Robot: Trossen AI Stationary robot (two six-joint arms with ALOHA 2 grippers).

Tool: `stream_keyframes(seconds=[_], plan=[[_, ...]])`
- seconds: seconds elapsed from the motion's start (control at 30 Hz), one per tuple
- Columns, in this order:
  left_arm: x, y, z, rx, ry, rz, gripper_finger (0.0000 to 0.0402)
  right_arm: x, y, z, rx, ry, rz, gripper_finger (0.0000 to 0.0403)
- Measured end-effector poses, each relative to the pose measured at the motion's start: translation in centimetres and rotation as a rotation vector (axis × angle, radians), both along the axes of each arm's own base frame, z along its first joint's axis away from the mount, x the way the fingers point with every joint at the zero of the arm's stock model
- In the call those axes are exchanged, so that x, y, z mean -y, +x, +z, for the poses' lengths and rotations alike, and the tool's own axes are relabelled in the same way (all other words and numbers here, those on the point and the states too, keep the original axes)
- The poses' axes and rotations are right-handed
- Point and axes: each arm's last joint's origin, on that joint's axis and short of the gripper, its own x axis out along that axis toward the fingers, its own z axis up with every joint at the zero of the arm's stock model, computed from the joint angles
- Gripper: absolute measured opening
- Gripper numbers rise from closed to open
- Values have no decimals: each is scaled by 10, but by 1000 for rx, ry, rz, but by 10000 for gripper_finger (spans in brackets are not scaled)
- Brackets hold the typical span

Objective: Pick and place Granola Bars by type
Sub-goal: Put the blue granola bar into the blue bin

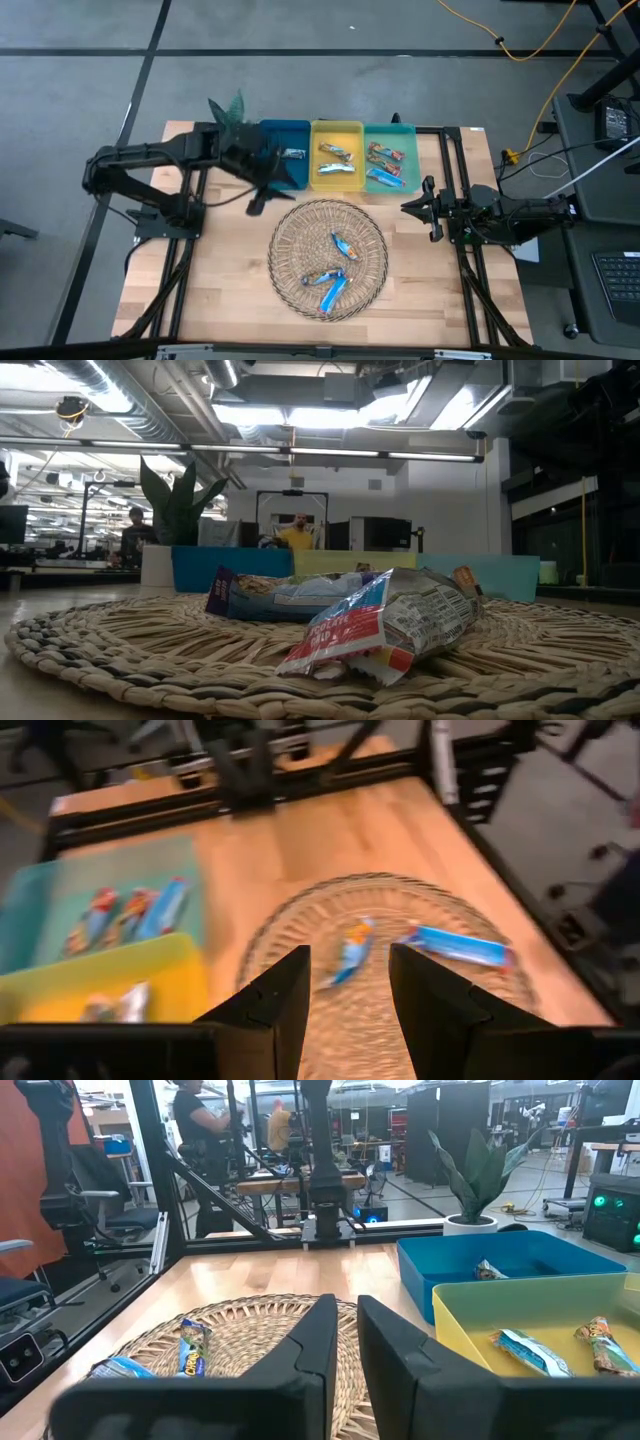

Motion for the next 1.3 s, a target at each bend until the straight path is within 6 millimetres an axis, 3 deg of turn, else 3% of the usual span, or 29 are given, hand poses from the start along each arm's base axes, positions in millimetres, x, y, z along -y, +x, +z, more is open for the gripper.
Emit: stream_keyframes(seconds=[0.27, 0.67, 1.0, 1.3], plan=[[46, 13, -5, -22, -91, -75, 132, 0, 0, 0, 0, 0, 0, 49], [107, 48, -29, 6, -55, 62, 132, 0, 0, 0, 0, 0, 0, 49], [144, 82, -91, -188, -96, 142, 132, 0, 0, 0, 0, 0, 0, 49], [157, 106, -149, -353, -105, 205, 132, 0, 0, 0, 1, 0, 0, 49]])
